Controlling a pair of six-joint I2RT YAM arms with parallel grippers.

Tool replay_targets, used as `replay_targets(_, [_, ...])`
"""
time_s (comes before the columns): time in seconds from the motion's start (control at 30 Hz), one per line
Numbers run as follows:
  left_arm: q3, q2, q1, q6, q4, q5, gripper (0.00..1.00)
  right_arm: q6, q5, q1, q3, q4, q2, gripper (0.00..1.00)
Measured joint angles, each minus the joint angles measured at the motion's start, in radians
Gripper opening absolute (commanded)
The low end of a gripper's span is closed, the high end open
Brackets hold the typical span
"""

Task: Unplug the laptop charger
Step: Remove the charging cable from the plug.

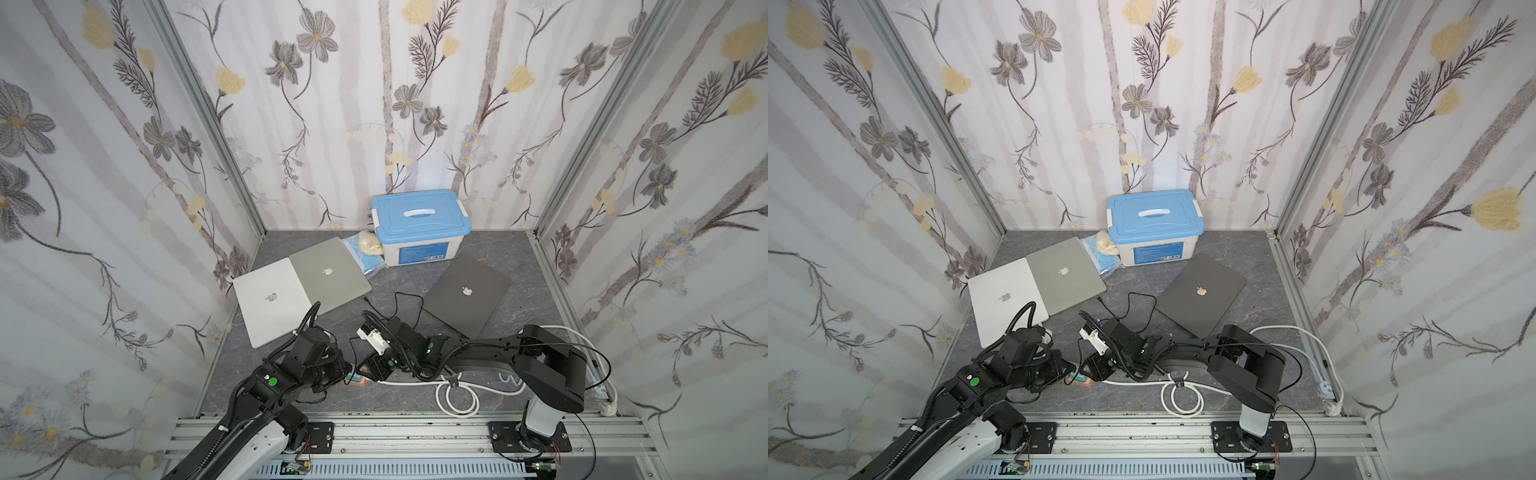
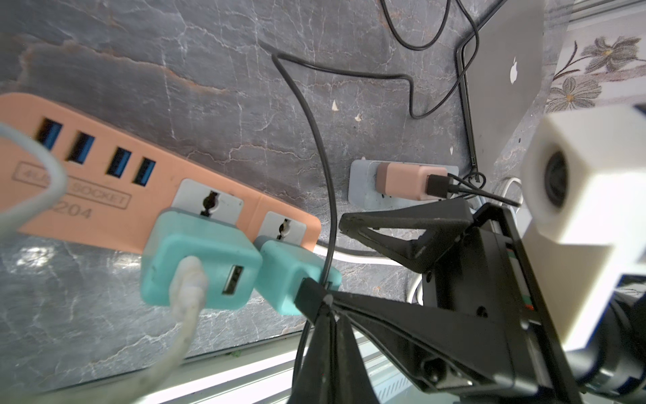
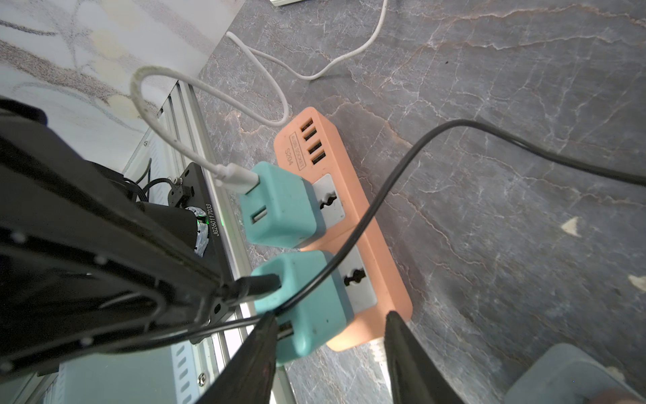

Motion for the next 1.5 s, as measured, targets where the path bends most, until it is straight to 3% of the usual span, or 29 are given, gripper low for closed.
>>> replay_targets(0.9, [0.017, -0.023, -0.001, 0.002, -0.048, -0.091, 0.0, -0.032, 0.01, 0.0, 0.074, 0.0, 0.066, 0.5])
replay_targets(1.3, [-0.013, -0.049, 0.0, -0.016, 0.023, -0.098, 0.0, -0.063, 0.008, -0.002, 0.117, -0.037, 0.095, 0.5])
replay_targets(1.5, [0.024, -0.049, 0.004, -0.013, 0.021, -0.127, 0.0, -0.072, 0.063, 0.0, 0.1, -0.119, 0.026, 0.65])
